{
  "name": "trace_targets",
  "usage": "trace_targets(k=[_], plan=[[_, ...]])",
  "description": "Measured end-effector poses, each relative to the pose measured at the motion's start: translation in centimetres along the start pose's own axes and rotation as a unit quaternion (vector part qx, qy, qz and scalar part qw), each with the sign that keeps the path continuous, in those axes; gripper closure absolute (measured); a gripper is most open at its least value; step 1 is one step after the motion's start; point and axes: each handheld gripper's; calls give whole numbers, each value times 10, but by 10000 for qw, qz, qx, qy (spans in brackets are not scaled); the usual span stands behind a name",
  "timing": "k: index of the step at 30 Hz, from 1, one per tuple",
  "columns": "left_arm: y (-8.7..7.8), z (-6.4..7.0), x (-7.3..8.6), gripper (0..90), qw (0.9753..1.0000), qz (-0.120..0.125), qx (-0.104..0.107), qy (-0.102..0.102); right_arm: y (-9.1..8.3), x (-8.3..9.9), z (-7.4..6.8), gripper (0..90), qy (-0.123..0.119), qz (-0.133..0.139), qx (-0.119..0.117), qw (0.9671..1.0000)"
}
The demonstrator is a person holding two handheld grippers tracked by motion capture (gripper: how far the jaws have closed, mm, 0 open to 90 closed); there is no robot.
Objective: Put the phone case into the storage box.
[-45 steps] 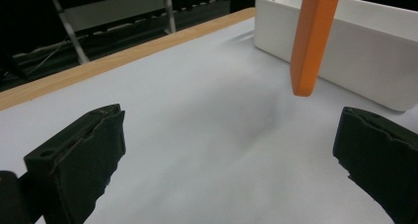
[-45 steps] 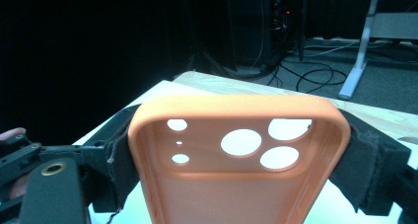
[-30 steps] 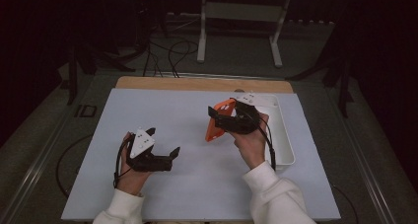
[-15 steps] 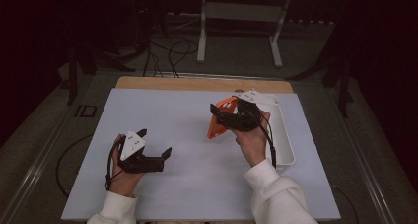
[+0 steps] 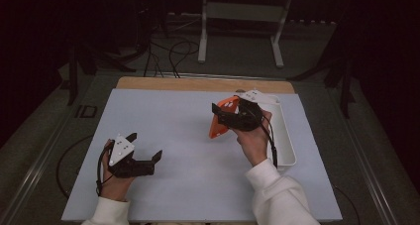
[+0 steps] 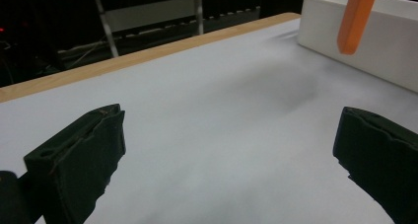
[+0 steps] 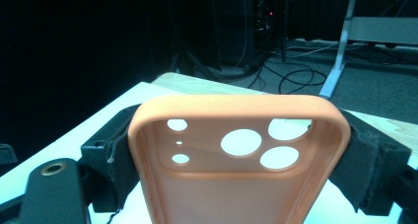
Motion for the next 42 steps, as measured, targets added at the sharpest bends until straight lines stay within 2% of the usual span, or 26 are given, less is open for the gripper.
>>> trace_targets(k=[11, 19, 32, 42], plan=[[-6, -4, 9, 1, 9998, 95, -167, -67, 1, -2, 0, 162, -31, -9, 32, 10000], [-6, -6, 14, 1, 9996, 71, -257, -69, 2, -3, 3, 162, -21, -4, 98, 9999], [-8, -6, 18, 1, 9995, 48, -310, -73, 2, -5, 10, 162, 95, 86, 201, 9997], [-7, -5, 18, 1, 9995, 23, -301, -53, 1, -13, 17, 162, 34, 121, 324, 9994]])
Point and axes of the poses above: each handheld gripper's, and its own axes: y roughly forward along the jaws, x roughly out of its underside, z roughly to its right, and after that the axes turned 1 degree about y, right-handed
